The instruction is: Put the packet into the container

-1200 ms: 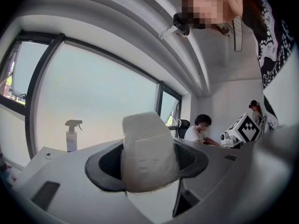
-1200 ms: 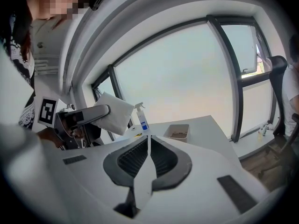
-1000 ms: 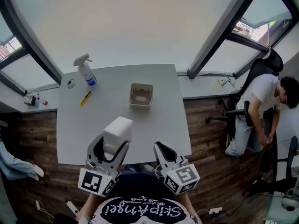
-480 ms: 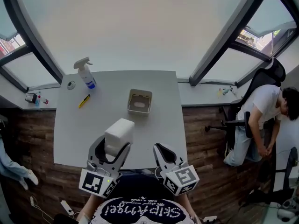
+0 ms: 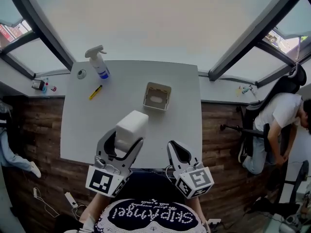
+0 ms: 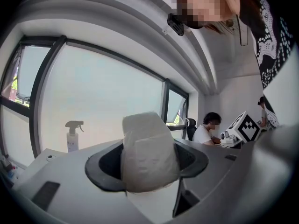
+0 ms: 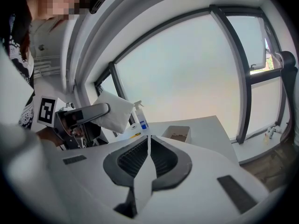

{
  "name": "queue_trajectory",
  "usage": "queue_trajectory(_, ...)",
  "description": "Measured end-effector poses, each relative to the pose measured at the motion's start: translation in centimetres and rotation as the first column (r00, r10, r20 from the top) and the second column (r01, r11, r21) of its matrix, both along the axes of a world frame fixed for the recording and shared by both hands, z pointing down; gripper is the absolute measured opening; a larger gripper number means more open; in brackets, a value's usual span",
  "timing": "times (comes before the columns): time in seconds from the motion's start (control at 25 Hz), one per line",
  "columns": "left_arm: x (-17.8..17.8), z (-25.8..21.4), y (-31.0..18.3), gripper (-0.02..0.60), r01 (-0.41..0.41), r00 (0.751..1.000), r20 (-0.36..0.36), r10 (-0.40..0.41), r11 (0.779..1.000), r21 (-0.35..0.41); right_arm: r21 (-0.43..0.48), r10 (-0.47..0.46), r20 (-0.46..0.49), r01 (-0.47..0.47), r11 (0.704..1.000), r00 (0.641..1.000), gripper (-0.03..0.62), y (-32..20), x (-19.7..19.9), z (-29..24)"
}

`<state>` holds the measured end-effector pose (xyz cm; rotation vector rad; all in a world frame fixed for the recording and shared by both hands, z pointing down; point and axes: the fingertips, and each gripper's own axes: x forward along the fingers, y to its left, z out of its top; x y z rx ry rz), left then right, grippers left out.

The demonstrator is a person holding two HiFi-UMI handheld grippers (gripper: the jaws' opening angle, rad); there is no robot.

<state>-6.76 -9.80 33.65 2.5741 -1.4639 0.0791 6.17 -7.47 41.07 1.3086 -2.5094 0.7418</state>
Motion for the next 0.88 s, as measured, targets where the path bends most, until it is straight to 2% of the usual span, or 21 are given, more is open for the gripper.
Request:
queue_trajectory(0.56,-0.1,1.4,-1.4,0.287,-0.049,0.999,0.02,0.049,0.998,-0.029,-0.039,0.063,-0.006,-0.063,0.997,0.998,0.028,-0.4,0.6,1.0)
queue_trajectory(0.88,0.2,0.8,-3.2,0.287,-0.064,0.997,0.045,0.064,0.998,0.008,-0.049,0.08,-0.004,-0.08,0.996,0.997,0.028,-0.1,0.9,1.3)
